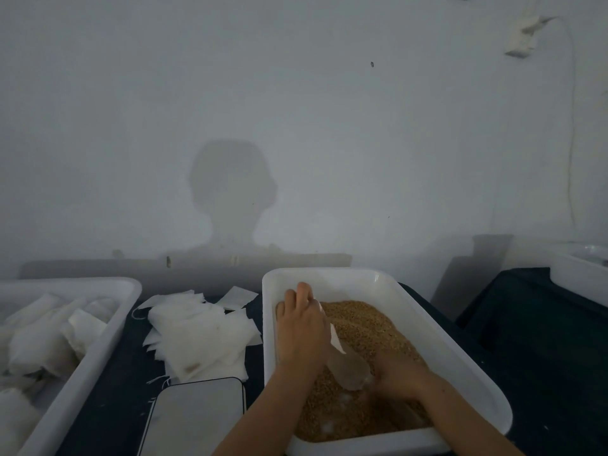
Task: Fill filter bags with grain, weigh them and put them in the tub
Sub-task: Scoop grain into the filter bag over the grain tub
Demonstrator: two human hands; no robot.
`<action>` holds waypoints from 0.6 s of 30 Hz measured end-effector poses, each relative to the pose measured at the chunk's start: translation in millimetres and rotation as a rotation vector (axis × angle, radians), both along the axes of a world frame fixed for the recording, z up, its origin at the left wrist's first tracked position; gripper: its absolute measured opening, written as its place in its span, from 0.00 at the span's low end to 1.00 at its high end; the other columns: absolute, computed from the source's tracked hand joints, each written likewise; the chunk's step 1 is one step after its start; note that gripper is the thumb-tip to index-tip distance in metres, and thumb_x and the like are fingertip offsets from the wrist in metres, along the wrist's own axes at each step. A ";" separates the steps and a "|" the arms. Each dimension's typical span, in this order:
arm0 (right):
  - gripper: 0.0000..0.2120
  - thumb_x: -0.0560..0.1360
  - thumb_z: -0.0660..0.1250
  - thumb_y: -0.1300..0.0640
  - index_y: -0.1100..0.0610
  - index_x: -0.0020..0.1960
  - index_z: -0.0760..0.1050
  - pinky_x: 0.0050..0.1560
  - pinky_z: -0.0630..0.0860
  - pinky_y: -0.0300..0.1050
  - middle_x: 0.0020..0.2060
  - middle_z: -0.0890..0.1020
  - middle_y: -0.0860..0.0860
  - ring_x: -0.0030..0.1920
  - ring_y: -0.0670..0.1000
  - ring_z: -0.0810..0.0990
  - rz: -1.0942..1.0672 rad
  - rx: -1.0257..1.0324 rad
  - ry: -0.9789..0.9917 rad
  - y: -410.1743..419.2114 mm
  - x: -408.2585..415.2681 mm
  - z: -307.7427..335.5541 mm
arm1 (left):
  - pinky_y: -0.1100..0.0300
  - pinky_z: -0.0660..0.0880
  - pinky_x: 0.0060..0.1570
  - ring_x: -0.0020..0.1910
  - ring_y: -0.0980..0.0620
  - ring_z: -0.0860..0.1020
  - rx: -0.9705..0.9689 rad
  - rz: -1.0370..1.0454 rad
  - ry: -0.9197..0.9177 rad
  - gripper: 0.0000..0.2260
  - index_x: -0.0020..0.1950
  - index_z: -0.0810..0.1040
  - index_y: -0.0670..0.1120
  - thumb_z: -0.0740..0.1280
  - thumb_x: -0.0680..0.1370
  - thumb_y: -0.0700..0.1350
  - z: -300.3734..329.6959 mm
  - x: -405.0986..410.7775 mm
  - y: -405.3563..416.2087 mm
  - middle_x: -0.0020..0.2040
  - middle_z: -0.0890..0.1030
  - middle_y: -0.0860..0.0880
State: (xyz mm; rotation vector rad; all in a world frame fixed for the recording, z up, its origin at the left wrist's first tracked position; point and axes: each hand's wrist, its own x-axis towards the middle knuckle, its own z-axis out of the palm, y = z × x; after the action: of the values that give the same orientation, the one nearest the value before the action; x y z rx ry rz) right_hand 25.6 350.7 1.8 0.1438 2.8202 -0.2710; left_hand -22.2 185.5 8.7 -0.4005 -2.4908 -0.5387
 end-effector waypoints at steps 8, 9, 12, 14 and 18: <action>0.09 0.78 0.60 0.50 0.55 0.45 0.73 0.35 0.69 0.36 0.40 0.76 0.48 0.38 0.46 0.74 -0.023 0.042 0.151 -3.7 11.1 44.0 | 0.60 0.63 0.38 0.43 0.53 0.67 0.253 0.152 -0.040 0.10 0.52 0.72 0.47 0.54 0.82 0.49 5.1 -4.6 -15.2 0.46 0.78 0.51; 0.09 0.77 0.62 0.49 0.55 0.45 0.72 0.33 0.68 0.36 0.38 0.75 0.48 0.36 0.46 0.73 -0.018 0.080 0.160 -1.6 13.2 53.9 | 0.59 0.62 0.37 0.42 0.53 0.66 0.319 0.161 -0.050 0.08 0.51 0.70 0.46 0.55 0.82 0.49 6.0 -5.2 -15.2 0.45 0.78 0.50; 0.12 0.74 0.65 0.53 0.54 0.35 0.66 0.27 0.63 0.36 0.31 0.70 0.47 0.29 0.45 0.68 0.026 0.281 0.142 -4.4 14.8 71.6 | 0.58 0.64 0.38 0.42 0.53 0.65 0.437 0.153 -0.027 0.07 0.52 0.69 0.45 0.56 0.82 0.46 7.6 -5.6 -12.8 0.45 0.77 0.48; 0.15 0.72 0.68 0.54 0.54 0.32 0.66 0.26 0.64 0.36 0.29 0.70 0.47 0.27 0.44 0.69 0.037 0.336 0.100 -14.6 11.4 70.3 | 0.57 0.65 0.40 0.42 0.52 0.66 0.485 0.139 0.023 0.07 0.52 0.71 0.42 0.56 0.82 0.43 8.5 -4.3 -12.2 0.45 0.76 0.46; 0.15 0.72 0.68 0.54 0.54 0.31 0.66 0.28 0.65 0.37 0.30 0.70 0.48 0.33 0.48 0.73 0.075 0.280 0.102 -34.7 -4.7 57.4 | 0.53 0.68 0.44 0.44 0.46 0.70 0.467 0.142 0.064 0.08 0.55 0.74 0.40 0.57 0.81 0.39 9.5 -1.7 -14.2 0.46 0.76 0.43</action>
State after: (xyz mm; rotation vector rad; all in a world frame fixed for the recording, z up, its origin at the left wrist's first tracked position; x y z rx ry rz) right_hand 20.9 316.0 59.2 0.0861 2.9433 0.1383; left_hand -23.9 171.3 18.2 -0.0565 -2.2177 -0.9982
